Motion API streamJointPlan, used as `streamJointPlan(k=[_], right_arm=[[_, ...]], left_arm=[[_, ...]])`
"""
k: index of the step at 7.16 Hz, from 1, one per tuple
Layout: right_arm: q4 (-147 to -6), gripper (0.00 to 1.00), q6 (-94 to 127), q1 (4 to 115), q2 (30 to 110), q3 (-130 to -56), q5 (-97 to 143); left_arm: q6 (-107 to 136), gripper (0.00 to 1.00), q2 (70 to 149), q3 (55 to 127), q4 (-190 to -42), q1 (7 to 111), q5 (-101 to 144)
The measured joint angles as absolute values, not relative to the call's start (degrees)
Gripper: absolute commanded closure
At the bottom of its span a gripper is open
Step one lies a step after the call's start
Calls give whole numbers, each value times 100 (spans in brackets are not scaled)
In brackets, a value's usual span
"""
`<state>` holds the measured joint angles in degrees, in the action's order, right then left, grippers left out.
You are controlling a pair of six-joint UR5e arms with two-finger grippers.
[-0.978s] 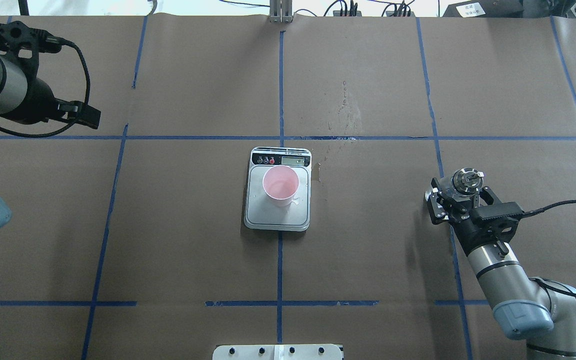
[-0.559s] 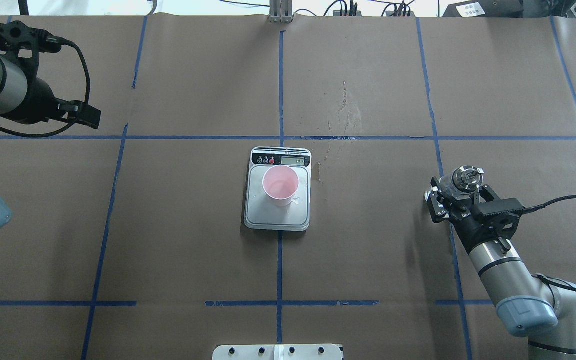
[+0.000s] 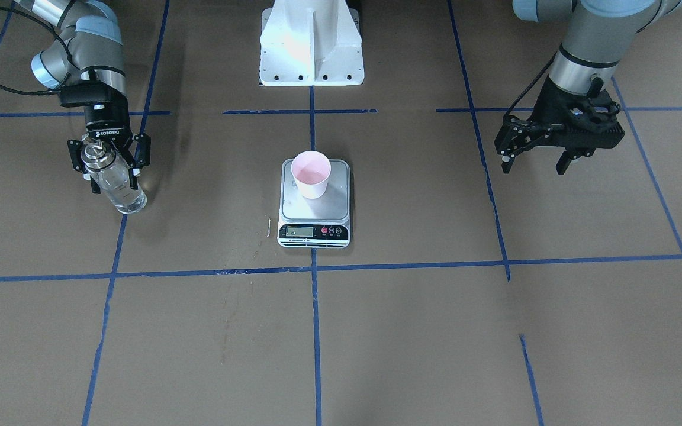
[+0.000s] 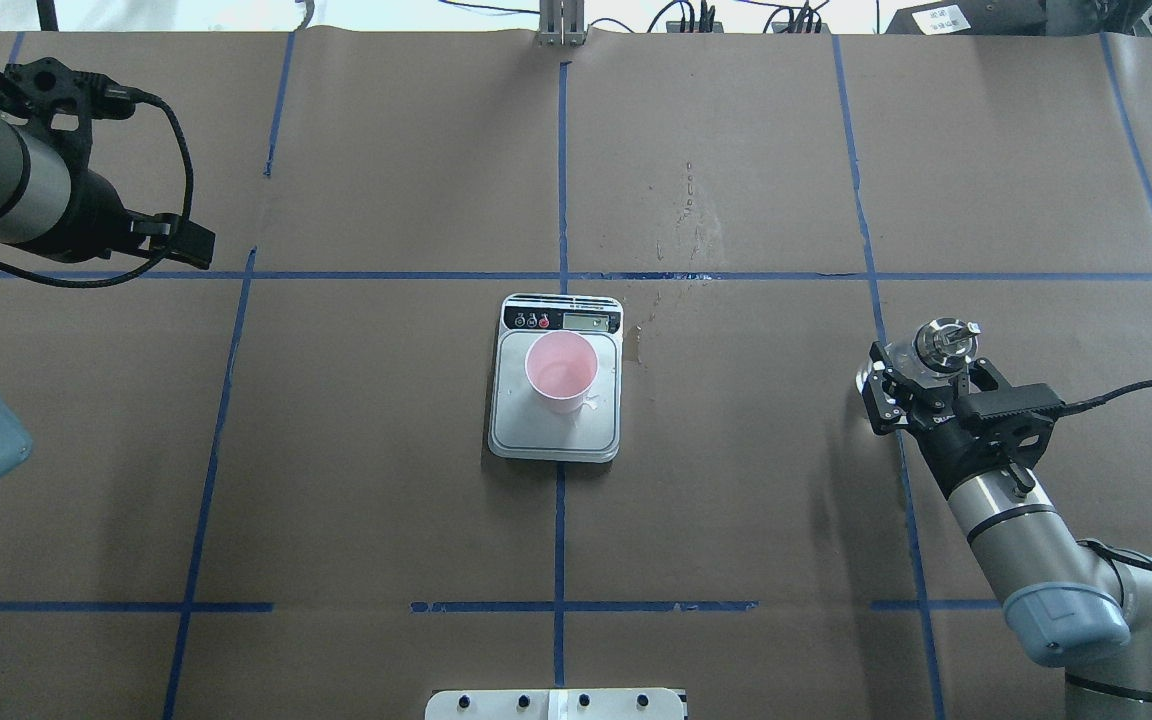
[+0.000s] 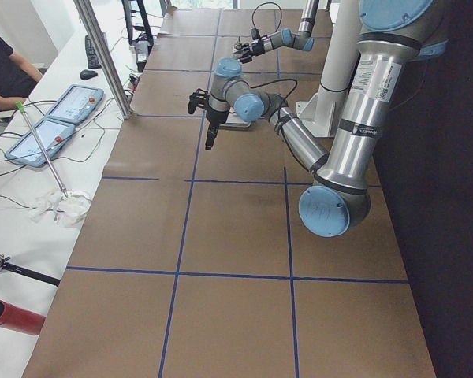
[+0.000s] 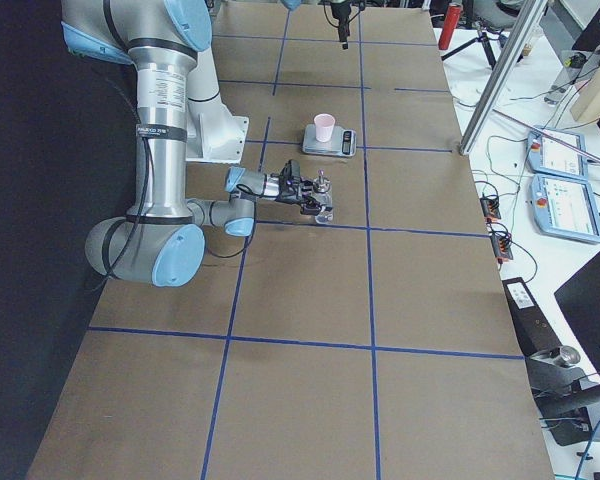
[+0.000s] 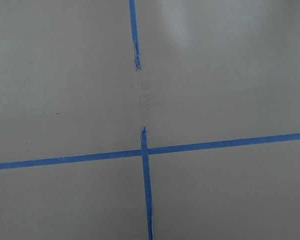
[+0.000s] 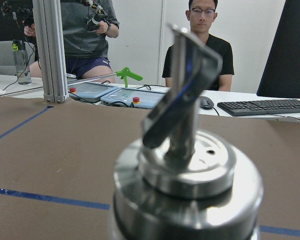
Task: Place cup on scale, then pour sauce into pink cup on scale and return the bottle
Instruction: 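Lower the glass bottle back to its spot with the right gripper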
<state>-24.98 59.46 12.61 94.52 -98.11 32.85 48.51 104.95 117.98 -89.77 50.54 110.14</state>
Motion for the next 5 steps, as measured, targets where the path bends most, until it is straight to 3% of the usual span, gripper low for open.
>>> streamJointPlan(k=[5], right_arm=[[-2959,100,6269,1274,9687,-10053,3917]], left_arm=[[4925,0,10494,11831,-8980,5029,11013]])
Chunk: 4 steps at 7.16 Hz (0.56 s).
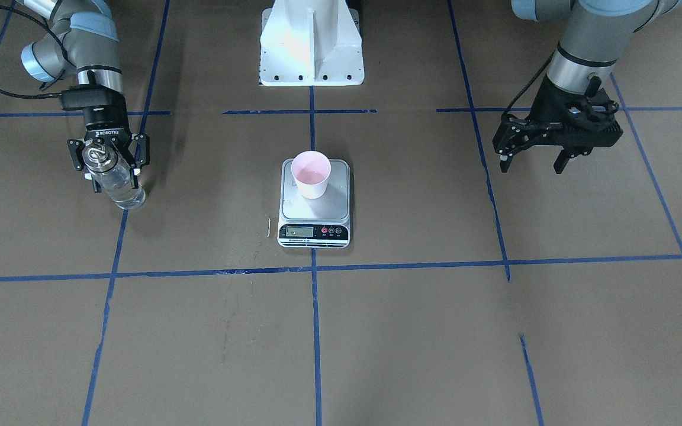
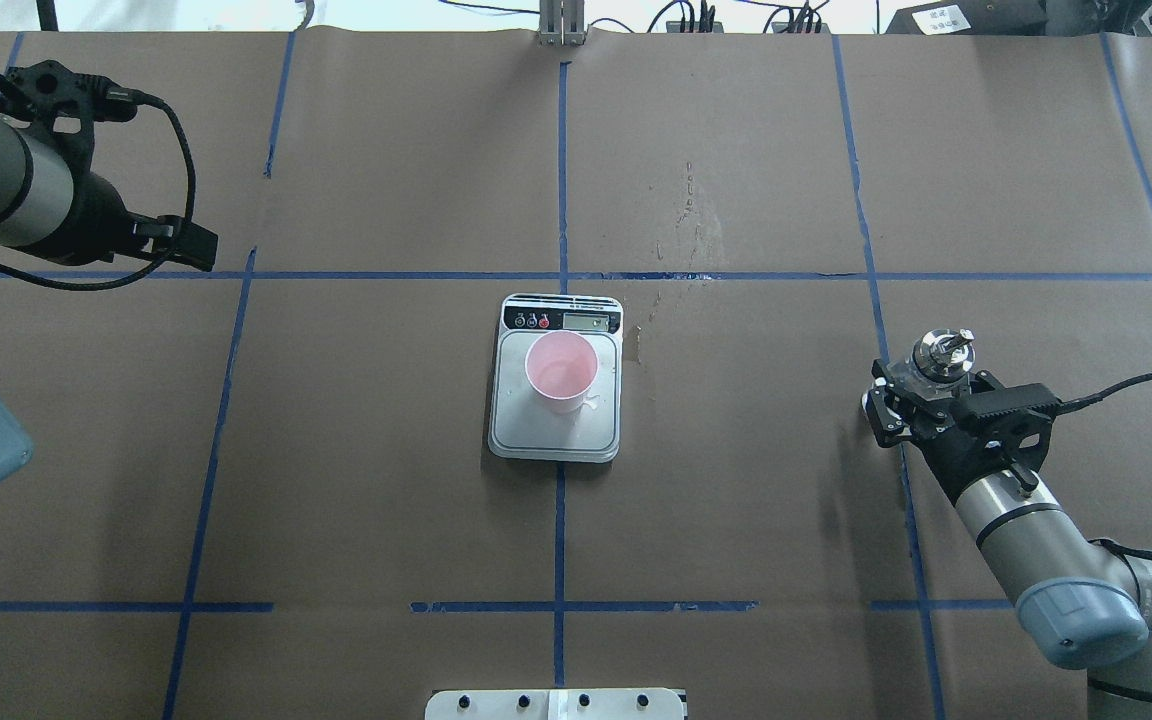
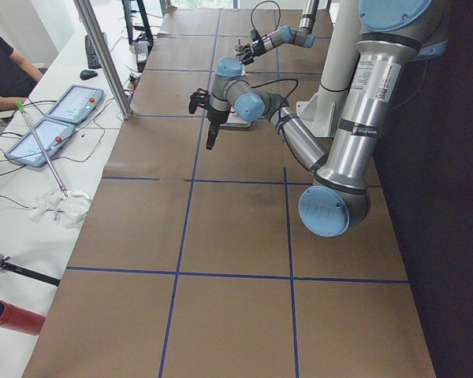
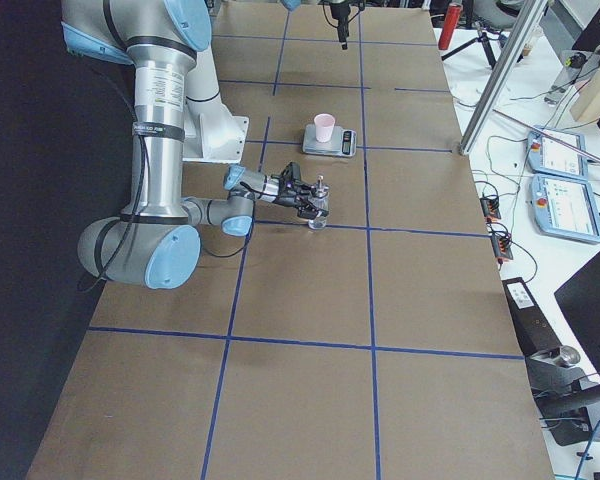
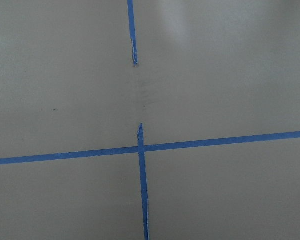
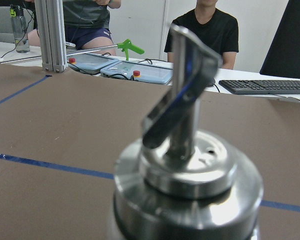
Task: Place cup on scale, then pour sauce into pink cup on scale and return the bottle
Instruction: 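Lower the glass bottle back to its spot with the right gripper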
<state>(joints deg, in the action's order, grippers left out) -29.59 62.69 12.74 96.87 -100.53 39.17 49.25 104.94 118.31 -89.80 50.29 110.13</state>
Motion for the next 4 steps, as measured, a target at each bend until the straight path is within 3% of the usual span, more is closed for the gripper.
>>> streamJointPlan(k=[1,2,4], right_arm=[[-2961,100,6353,1274,9700,-10089,3998],[-2961,3,6386,1274,9722,-10126,4031],[-3051,0,6405,1274,9778,-10161,4029]], left_arm=[[4928,0,10488,11862,-8974,5028,11013],[4932,0,10482,11893,-8969,5025,11013],[4964,0,10477,11922,-8965,5020,11011]])
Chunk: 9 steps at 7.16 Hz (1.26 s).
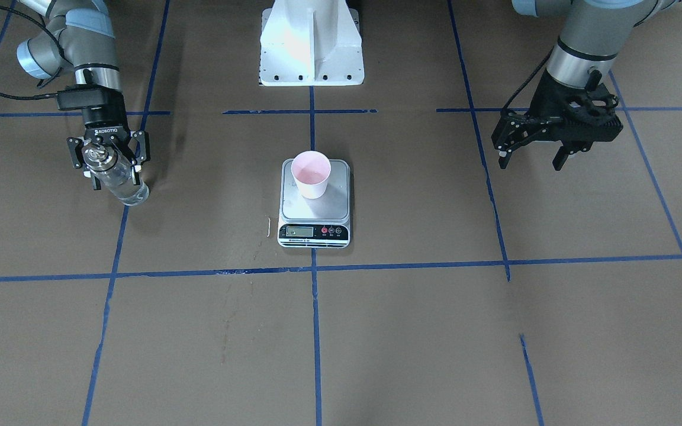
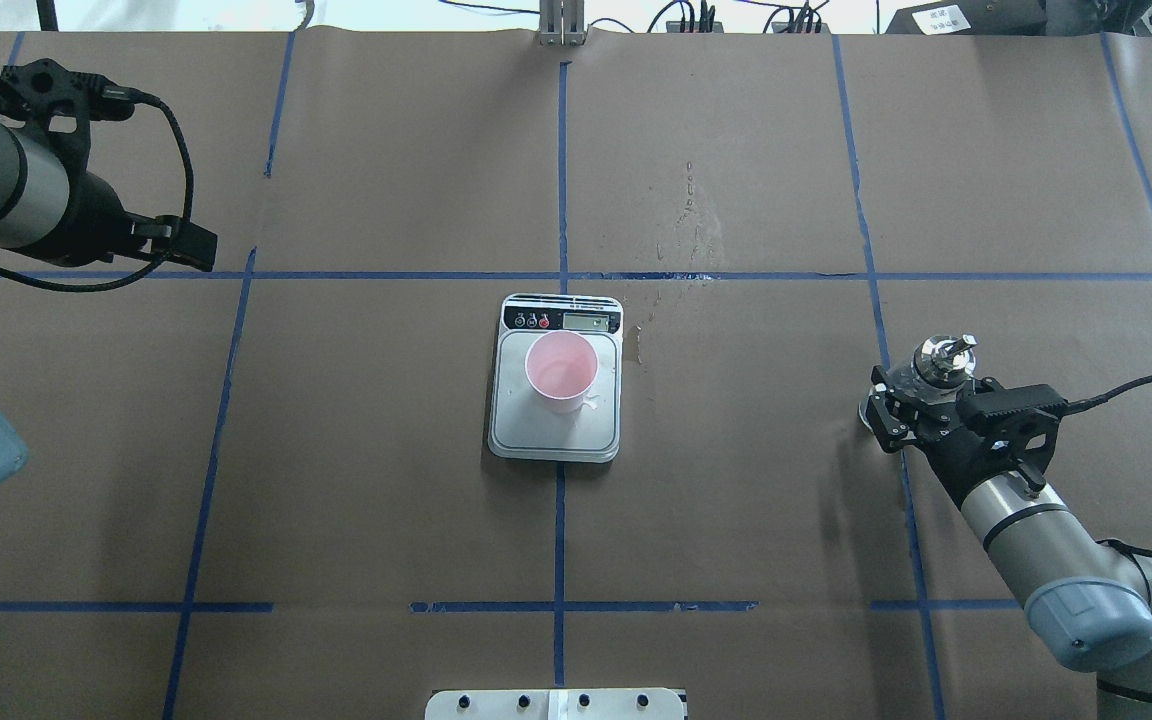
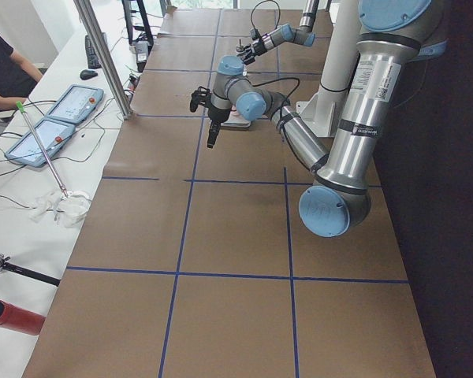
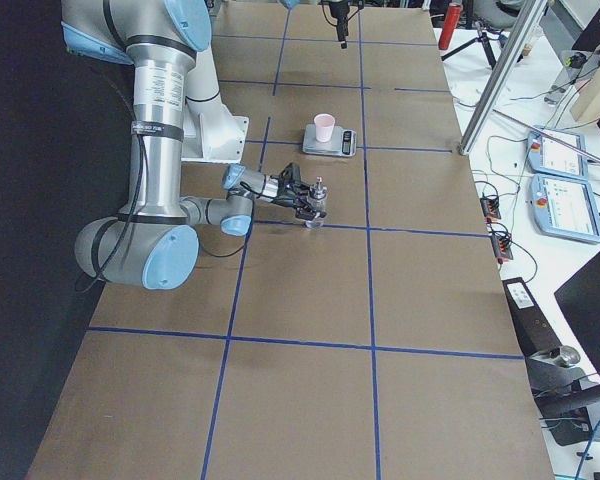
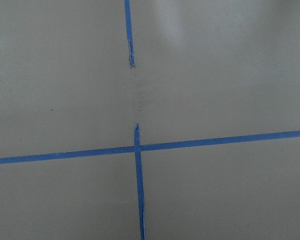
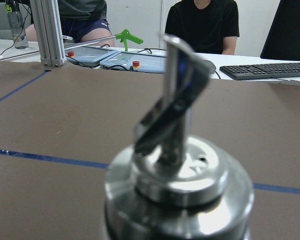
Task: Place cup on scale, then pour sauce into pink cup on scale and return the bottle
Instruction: 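Lower the glass bottle back to its spot with the right gripper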
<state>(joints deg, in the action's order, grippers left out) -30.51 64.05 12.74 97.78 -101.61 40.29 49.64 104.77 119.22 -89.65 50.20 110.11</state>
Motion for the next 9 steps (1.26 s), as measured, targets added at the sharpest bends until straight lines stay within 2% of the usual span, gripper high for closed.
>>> streamJointPlan(k=[9], right_arm=[[-3107,0,6425,1065,9917,-10239,3983]], left_arm=[[5055,0,10477,11962,-8956,5013,11004]])
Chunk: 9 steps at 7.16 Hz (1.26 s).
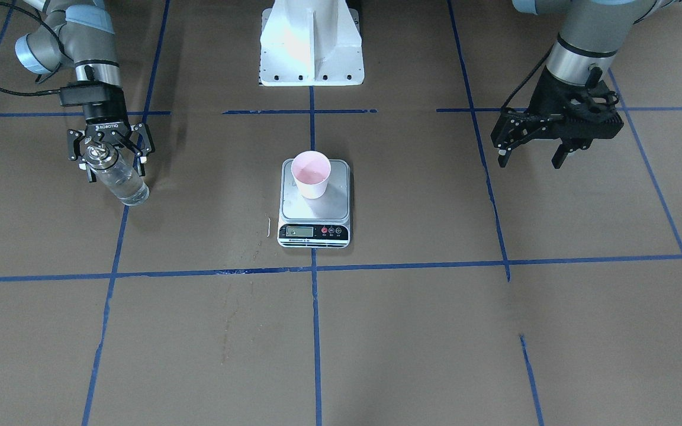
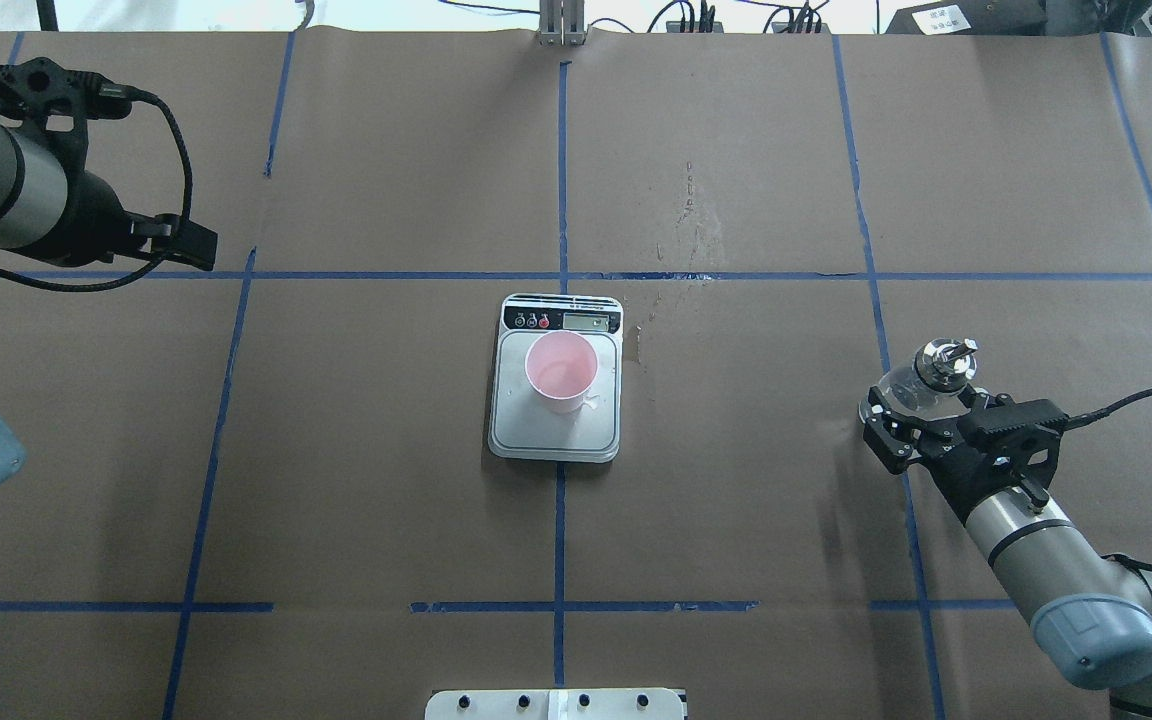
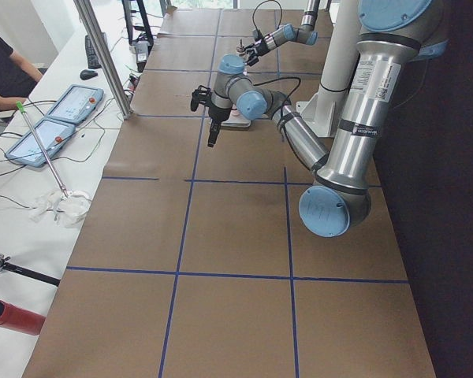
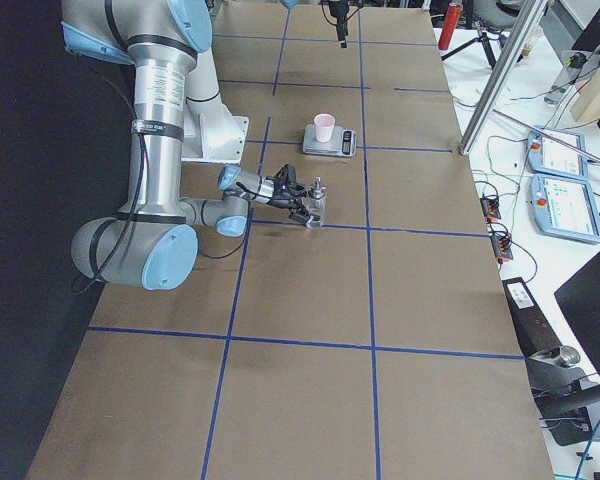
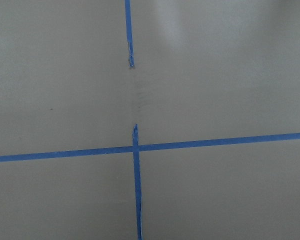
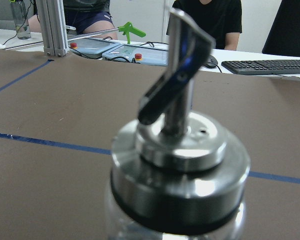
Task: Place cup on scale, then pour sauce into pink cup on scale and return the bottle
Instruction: 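Lower the glass bottle back to its spot with the right gripper, then open the right gripper and pull it back from the bottle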
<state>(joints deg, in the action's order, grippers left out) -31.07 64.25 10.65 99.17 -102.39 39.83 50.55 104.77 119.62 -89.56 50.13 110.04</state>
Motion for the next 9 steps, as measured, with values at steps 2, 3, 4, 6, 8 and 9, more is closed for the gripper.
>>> streamJointPlan(k=[2,3,4,6,8,9], right_arm=[[-3083,0,6427,936,10003,-10242,3983],[-3064,0,6431,853,10135,-10268,3989],[-3050,0,6470,750,10305,-10339,3993],[-3040,0,6708,514,10496,-10449,3998],[-3031,0,6906,262,10877,-10713,4078],[-2996,0,7027,145,11164,-10894,4210]], left_arm=[[5069,0,10476,11965,-8956,5010,11004],[5071,0,10477,11968,-8956,5011,11004],[5071,0,10477,11969,-8956,5012,11006],[5071,0,10477,11970,-8956,5012,11012],[5085,0,10465,12014,-8940,5012,11013],[5093,0,10462,12044,-8928,5011,11012]])
